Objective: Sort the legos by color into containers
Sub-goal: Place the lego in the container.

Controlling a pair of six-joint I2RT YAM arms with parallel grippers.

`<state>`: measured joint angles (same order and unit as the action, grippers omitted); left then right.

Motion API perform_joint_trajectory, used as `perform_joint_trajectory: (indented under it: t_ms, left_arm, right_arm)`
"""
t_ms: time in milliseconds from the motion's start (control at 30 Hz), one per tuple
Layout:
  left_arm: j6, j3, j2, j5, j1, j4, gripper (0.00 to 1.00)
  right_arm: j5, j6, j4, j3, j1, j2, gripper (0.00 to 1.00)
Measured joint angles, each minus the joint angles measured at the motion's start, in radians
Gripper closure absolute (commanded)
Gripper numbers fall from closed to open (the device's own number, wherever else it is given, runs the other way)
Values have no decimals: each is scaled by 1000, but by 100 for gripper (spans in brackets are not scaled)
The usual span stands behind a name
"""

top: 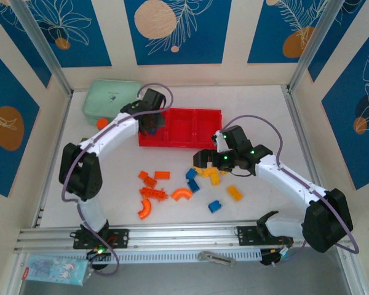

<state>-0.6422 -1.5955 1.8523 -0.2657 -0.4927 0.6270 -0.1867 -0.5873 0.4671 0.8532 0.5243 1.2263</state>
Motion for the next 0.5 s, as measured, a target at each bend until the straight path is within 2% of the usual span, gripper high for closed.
perform_joint_trajectory:
  t_ms: [67, 233, 367, 500]
  left_arm:
    - [14, -40, 54, 11, 23, -11, 67]
    - [43, -125, 169, 48, 49, -5, 52]
    - [59, -131, 178, 69, 50, -3, 46]
    - [76, -131, 161, 95, 50, -4, 44]
  right_arm:
    - [0, 0, 0, 7, -2, 6, 1]
    - [0, 0, -3, 17, -20, 10, 1]
    - [0, 0, -1, 24, -31, 10, 1]
    - [0, 0, 3, 25, -35, 10, 1]
